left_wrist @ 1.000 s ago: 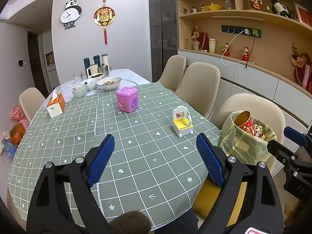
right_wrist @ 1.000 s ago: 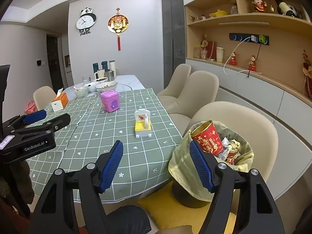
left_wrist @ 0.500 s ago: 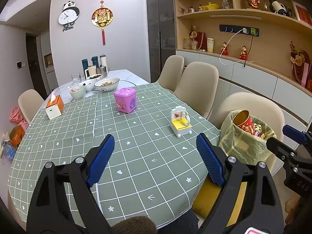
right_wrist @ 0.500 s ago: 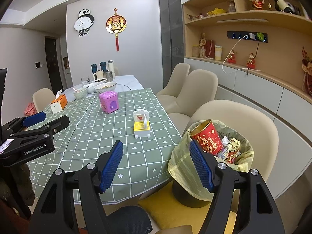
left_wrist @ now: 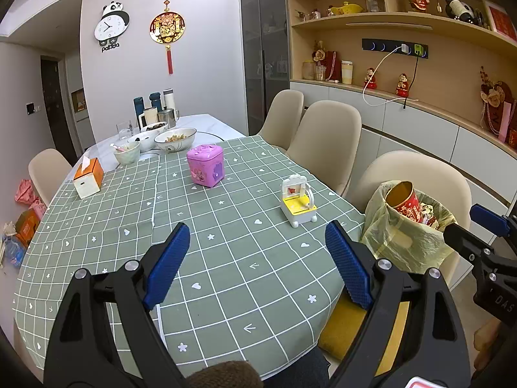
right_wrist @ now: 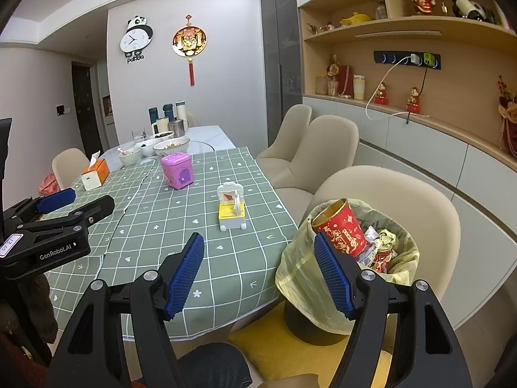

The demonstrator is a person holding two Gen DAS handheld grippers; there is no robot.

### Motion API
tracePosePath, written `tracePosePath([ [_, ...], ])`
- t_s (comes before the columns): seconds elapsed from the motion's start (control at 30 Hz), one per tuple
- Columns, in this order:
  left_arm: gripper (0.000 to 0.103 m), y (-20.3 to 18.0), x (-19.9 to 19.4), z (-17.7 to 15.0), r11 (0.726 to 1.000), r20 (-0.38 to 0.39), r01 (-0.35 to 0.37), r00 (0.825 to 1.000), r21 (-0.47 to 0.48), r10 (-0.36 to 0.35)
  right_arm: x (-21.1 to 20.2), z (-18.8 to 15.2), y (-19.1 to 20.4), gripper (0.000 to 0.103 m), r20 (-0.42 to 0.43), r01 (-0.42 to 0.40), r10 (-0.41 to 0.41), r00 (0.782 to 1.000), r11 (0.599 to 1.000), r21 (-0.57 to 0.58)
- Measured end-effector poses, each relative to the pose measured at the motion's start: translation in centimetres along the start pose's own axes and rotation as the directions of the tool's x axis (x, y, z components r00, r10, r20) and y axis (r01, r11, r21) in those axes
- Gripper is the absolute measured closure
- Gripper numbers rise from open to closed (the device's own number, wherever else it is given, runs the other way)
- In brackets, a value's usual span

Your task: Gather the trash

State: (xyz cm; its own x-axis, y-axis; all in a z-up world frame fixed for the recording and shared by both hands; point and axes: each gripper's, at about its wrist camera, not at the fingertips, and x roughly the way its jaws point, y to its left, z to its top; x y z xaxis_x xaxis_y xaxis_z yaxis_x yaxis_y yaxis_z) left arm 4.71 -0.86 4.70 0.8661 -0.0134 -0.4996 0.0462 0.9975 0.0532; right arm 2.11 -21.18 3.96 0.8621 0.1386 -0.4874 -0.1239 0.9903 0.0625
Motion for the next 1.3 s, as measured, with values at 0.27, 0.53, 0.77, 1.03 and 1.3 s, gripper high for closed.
tracePosePath([
  [0.27,0.022,0.01,0.22,-0.06,1.000,-0.004,0.000,1.000,-0.001,0.000,0.10,0.22,-0.09,0.036,-0.002,-0.001,0.001,1.000,1.000,0.003],
  [0.53,0.022,0.14,0.49,0.05,1.000,-0.004,0.004,1.000,0.001,-0.004,0.26,0.26,-0.04,0.036,-0.003,0.002,-0.002,1.000,1.000,0.006],
  [0.77,0.022,0.35,0.65,0.09,1.000,-0.004,0.006,1.000,0.002,-0.006,0.27,0.20,-0.19,0.036,-0.002,0.003,-0.003,1.000,1.000,0.009],
  [1.03,0.022,0.36,0.68,0.02,1.000,-0.002,0.001,1.000,0.000,-0.001,0.26,0.16,-0.05,0.036,-0.004,0.000,0.000,1.000,1.000,0.005],
  [1.3,0.022,0.45,0.72,0.05,1.000,-0.003,0.004,1.000,0.006,-0.004,0.25,0.25,-0.17,0.036,-0.005,0.003,-0.002,1.000,1.000,0.013],
])
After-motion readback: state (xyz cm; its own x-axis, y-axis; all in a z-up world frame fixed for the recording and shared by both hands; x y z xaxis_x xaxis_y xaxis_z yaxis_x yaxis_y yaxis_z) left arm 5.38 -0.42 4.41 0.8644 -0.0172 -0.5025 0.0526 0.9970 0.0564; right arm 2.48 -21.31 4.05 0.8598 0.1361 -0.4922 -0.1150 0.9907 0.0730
